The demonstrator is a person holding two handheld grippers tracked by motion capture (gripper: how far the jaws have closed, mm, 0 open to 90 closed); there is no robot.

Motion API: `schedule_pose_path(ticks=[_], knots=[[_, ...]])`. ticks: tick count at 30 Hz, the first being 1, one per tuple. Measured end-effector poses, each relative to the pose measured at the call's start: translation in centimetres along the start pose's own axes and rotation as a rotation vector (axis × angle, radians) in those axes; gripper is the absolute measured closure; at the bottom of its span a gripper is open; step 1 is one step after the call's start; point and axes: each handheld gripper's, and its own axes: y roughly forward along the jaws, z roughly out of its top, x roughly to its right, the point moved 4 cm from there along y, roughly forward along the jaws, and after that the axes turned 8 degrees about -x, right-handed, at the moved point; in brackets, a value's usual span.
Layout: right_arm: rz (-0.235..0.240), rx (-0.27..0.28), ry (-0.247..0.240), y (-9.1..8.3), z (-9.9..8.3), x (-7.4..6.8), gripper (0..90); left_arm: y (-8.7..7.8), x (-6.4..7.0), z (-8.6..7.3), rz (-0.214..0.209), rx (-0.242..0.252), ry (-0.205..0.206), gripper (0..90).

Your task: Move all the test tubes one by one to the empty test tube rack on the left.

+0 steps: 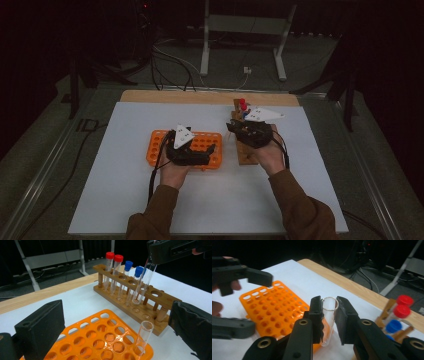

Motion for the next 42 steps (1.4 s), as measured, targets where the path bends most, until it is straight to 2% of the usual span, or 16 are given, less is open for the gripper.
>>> schedule_pose_path(ticks=[7,16,18,19,20,21,22,23,24,25,26,31,36,40,41,42], knots=[[0.033,-0.002,-0.004,0.7,0.2,-0.9,76.1,0.6,0.4,0.3,-0.011,-0.005,0.001,6.5],[0.075,-0.007,-0.007,1.5,0.8,-2.5,76.1,1.4,1.5,0.9,-0.008,-0.004,0.045,16.7],[0.082,-0.006,-0.008,1.6,0.9,-2.8,76.0,1.5,1.6,1.0,0.002,-0.001,0.050,25.5],[0.086,-0.004,-0.008,1.7,0.9,-2.9,76.0,1.5,1.6,1.0,0.002,-0.001,0.049,25.5],[0.093,-0.001,-0.004,1.8,1.0,-3.0,76.0,1.5,1.6,1.0,0.001,0.003,0.049,36.3],[0.093,-0.001,-0.004,1.8,1.0,-3.0,76.0,1.5,1.6,1.0,-0.003,0.004,0.050,36.3],[0.099,-0.001,0.001,1.8,1.0,-3.2,76.0,1.5,1.6,1.0,-0.011,0.009,0.051,41.5],[0.108,0.000,0.002,1.9,1.1,-3.3,76.0,1.5,1.6,1.0,-0.020,0.010,0.054,51.5],[0.108,0.000,0.002,1.9,1.1,-3.3,76.0,1.4,1.6,1.0,-0.022,0.010,0.057,51.5],[0.111,-0.001,-0.001,2.0,1.1,-3.4,76.0,1.4,1.6,1.0,-0.027,0.008,0.057,58.9],[0.111,-0.001,-0.001,2.0,1.1,-3.4,76.0,1.4,1.6,1.0,-0.037,0.007,0.056,58.9],[0.117,-0.004,-0.004,2.1,1.1,-3.6,76.0,1.4,1.5,1.0,-0.035,0.007,0.058,73.0],[0.118,-0.006,-0.006,2.1,1.1,-3.6,76.0,1.4,1.6,0.9,-0.032,0.006,0.072,75.4],[0.131,0.010,0.007,1.9,1.2,-3.6,58.9,1.4,1.3,0.9,-0.022,0.003,0.066,75.8],[0.131,0.010,0.007,1.9,1.2,-3.6,58.9,1.4,1.2,0.8,-0.019,0.002,0.062,75.8],[0.131,0.016,0.014,1.8,1.2,-3.5,54.0,1.4,1.1,0.8,-0.016,0.001,0.059,75.8]])
